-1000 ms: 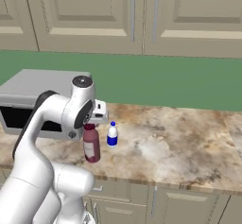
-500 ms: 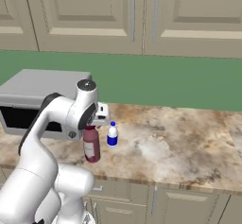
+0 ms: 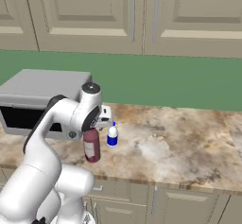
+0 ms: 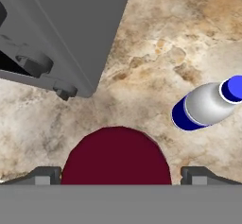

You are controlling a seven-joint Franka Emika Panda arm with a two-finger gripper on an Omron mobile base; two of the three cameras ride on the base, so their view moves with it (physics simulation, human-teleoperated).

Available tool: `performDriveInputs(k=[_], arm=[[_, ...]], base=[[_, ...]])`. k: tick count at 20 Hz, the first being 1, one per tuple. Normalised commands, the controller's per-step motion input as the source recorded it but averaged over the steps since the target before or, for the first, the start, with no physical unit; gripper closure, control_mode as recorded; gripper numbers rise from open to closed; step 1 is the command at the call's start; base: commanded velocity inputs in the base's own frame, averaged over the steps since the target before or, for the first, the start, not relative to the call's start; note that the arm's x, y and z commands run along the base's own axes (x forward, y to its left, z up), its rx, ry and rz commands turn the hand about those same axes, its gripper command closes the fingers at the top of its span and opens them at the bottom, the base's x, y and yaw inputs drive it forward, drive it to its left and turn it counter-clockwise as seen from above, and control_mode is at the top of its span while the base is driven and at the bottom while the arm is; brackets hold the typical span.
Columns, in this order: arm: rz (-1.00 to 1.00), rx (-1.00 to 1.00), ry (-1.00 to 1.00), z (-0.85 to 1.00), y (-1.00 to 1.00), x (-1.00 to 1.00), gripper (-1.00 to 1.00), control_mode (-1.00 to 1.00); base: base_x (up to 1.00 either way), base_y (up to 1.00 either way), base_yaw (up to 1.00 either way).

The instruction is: Move the drinks to the dining counter.

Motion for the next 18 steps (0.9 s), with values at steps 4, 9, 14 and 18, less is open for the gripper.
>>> performDriveInputs(k=[4,9,14,18], arm=[[0.03,0.00,0.01,-0.23,0.00,0.00,1.00,-1.00],[0.03,0.00,0.00,-0.18,0.00,0.00,1.00,-1.00],[0.02,0.00,0.00,-0.06,0.00,-0.06,1.00,-1.00],[0.00,0.01,0.00,0.25,0.00,-0.53,1.00,-1.00]], base=[[0.00,0.00,0.00],[0.00,0.00,0.00],[0.00,0.00,0.00],[0.00,0.00,0.00]])
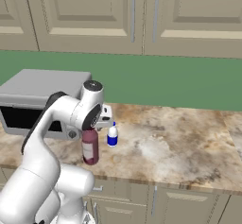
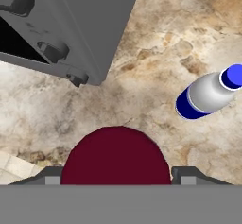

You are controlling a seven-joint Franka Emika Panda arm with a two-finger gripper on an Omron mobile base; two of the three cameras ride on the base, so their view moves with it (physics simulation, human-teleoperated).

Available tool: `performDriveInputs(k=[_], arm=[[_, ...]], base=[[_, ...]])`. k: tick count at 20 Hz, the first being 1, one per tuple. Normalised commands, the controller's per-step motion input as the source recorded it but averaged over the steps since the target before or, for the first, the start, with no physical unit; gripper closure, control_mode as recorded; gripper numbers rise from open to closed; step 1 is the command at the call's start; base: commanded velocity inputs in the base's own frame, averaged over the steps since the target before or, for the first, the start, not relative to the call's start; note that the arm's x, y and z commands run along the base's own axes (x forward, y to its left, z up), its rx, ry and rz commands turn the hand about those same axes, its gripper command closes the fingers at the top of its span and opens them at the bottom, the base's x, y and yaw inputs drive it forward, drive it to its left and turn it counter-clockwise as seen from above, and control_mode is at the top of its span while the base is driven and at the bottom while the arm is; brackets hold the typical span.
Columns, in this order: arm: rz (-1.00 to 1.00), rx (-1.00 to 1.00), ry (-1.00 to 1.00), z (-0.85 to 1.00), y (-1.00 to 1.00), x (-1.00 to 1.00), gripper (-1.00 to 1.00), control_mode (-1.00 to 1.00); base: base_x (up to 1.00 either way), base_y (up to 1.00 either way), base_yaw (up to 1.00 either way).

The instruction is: Move the drinks to the dining counter.

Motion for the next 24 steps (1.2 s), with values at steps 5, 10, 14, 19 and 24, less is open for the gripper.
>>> performDriveInputs(k=[5,10,14,19,24], arm=[[0.00,0.00,-0.01,0.58,0.00,-0.40,1.00,-1.00],[0.00,0.00,-0.07,0.52,0.00,-0.35,1.00,-1.00],[0.00,0.00,0.00,0.53,0.00,-0.39,1.00,-1.00],[0.00,0.00,-0.02,0.60,0.00,-0.36,1.00,-1.00],[0.00,0.00,-0.10,0.56,0.01,-0.38,1.00,-1.00]], base=[[0.00,0.00,0.00],[0.00,0.00,0.00],[0.00,0.00,0.00],[0.00,0.00,0.00],[0.00,0.00,0.00]])
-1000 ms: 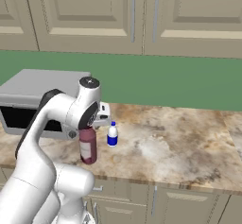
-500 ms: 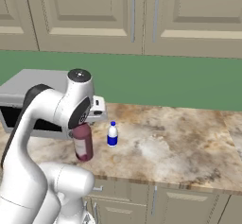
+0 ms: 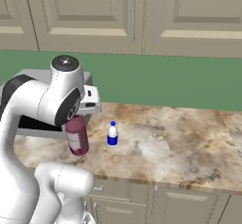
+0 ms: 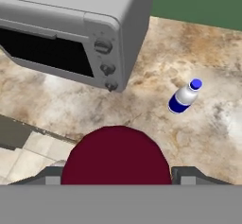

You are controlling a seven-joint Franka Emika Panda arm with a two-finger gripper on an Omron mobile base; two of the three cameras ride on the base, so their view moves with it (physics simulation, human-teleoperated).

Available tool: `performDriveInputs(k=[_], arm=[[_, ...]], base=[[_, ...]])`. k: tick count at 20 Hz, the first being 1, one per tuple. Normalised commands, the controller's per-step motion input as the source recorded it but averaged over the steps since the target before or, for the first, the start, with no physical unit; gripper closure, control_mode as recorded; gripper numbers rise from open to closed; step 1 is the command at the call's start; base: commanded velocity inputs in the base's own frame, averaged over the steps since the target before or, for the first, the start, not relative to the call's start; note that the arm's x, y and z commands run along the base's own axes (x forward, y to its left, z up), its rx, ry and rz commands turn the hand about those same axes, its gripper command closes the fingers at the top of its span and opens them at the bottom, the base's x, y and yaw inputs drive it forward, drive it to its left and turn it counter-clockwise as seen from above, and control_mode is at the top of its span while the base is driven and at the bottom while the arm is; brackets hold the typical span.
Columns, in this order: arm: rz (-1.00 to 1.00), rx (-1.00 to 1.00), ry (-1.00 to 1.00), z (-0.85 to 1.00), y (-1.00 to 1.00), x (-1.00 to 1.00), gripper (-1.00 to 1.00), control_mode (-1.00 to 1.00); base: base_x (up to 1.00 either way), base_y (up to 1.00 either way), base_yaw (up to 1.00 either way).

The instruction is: Move the drinks to the dining counter.

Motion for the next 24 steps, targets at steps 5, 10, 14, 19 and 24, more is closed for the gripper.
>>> performDriveInputs(k=[5,10,14,19,24], arm=[[0.00,0.00,-0.02,0.35,0.00,-0.43,1.00,-1.00],[0.00,0.00,0.00,0.32,0.01,-0.34,1.00,-1.00],[0.00,0.00,0.00,0.07,0.03,-0.14,1.00,1.00],[0.00,0.00,0.00,0.00,0.00,0.00,1.00,1.00],[0.00,0.00,0.00,0.00,0.00,0.00,1.00,1.00]], base=[[0.00,0.00,0.00],[0.00,0.00,0.00],[-0.43,0.38,0.00],[-0.40,0.78,0.15],[-0.16,0.72,0.78]])
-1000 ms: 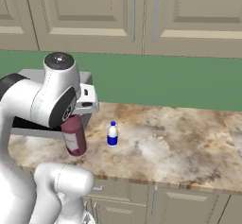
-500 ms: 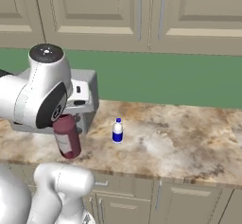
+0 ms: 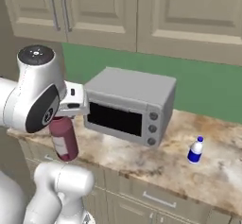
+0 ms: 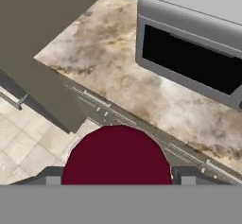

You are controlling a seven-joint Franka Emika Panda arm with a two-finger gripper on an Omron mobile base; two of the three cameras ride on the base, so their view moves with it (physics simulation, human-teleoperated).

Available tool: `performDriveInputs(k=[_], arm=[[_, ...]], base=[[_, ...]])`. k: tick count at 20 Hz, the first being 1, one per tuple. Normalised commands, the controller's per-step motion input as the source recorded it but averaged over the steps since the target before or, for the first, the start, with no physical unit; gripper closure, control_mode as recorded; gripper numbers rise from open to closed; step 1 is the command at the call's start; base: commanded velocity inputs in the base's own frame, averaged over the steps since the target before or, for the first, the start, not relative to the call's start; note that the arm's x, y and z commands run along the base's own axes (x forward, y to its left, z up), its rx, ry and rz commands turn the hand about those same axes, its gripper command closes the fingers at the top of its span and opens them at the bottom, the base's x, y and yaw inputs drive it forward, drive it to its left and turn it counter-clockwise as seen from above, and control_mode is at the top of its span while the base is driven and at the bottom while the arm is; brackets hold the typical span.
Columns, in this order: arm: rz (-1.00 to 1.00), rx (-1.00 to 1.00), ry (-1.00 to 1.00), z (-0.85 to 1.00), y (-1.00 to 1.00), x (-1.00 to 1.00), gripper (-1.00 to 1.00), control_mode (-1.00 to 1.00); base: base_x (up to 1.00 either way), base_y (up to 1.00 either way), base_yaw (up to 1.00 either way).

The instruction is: Move the drinks to the dining counter.

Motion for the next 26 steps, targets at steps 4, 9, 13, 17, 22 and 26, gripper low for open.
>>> performDriveInputs(k=[4,9,13,17,22,26], arm=[[0.00,0.00,0.00,0.00,0.00,0.00,1.00,1.00],[0.00,0.00,0.00,0.00,0.00,0.00,1.00,1.00],[0.00,0.00,0.00,0.00,0.00,0.00,1.00,1.00],[0.00,0.00,0.00,0.00,0.00,0.00,1.00,1.00],[0.00,0.00,0.00,0.00,0.00,0.00,1.00,1.00],[0.00,0.00,0.00,0.00,0.00,0.00,1.00,1.00]], base=[[0.00,0.27,0.98],[0.00,0.13,0.98],[0.00,0.01,0.96],[0.00,0.00,0.97],[0.07,0.00,0.93],[0.43,0.00,0.79]])
